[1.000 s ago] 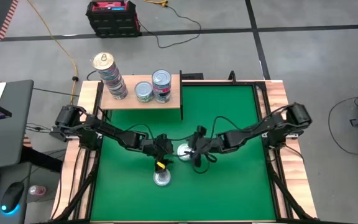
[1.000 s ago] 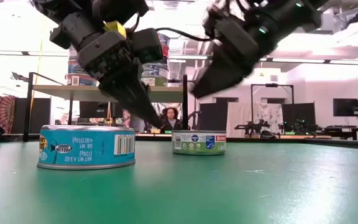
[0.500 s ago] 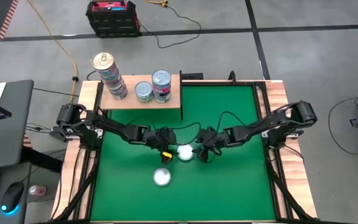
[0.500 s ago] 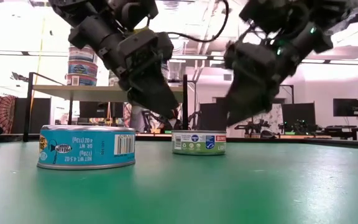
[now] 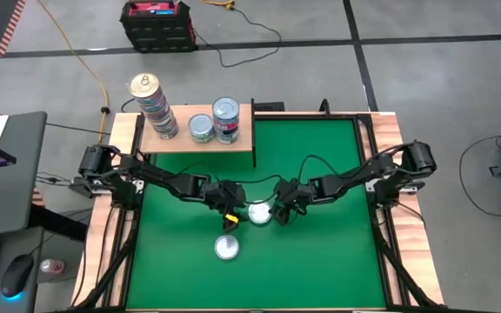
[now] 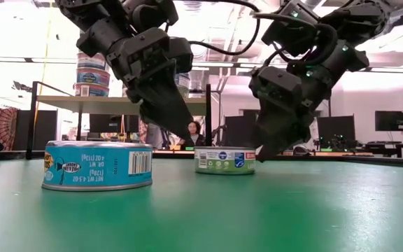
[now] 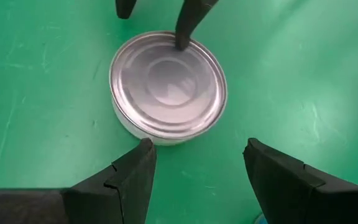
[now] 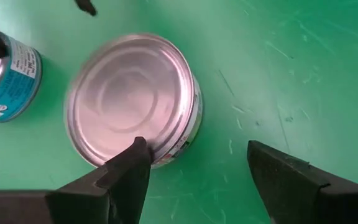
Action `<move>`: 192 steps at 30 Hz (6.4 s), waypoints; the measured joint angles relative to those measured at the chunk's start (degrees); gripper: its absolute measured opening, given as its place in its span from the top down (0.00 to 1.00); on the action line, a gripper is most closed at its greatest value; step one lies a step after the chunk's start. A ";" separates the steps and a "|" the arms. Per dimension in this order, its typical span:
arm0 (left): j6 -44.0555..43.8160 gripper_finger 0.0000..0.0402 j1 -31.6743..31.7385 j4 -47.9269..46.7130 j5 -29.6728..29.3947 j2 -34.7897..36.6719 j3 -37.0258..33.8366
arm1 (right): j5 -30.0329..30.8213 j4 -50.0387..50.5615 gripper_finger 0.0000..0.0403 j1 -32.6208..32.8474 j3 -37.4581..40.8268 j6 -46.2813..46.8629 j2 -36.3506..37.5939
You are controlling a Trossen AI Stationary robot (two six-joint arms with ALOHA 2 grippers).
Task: Stack canned seafood by type on shelf
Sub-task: Stack the green tuna can on top of the green tuna cans on the shelf
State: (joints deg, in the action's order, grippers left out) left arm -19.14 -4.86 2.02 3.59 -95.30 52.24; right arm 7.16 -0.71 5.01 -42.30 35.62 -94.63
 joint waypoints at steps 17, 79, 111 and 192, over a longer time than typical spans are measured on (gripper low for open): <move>3.37 0.42 -0.02 -2.42 -0.41 1.80 2.53 | -2.47 3.26 0.28 -0.22 0.23 -2.23 -0.20; -5.16 0.42 -0.79 -15.51 -10.13 9.54 2.44 | 23.07 16.76 0.28 15.67 -16.96 2.63 -0.68; -2.54 0.42 -0.85 -12.14 -4.04 9.52 2.46 | 25.27 17.33 0.49 15.20 -20.22 7.06 -12.15; 11.86 0.66 -4.32 -60.85 -53.61 25.10 21.94 | 20.38 21.86 0.19 7.20 -35.84 -25.55 17.13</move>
State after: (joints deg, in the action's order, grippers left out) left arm -7.28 -9.18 -58.83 -50.02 -70.20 74.17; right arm 27.54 21.15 12.22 -78.14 10.07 -77.50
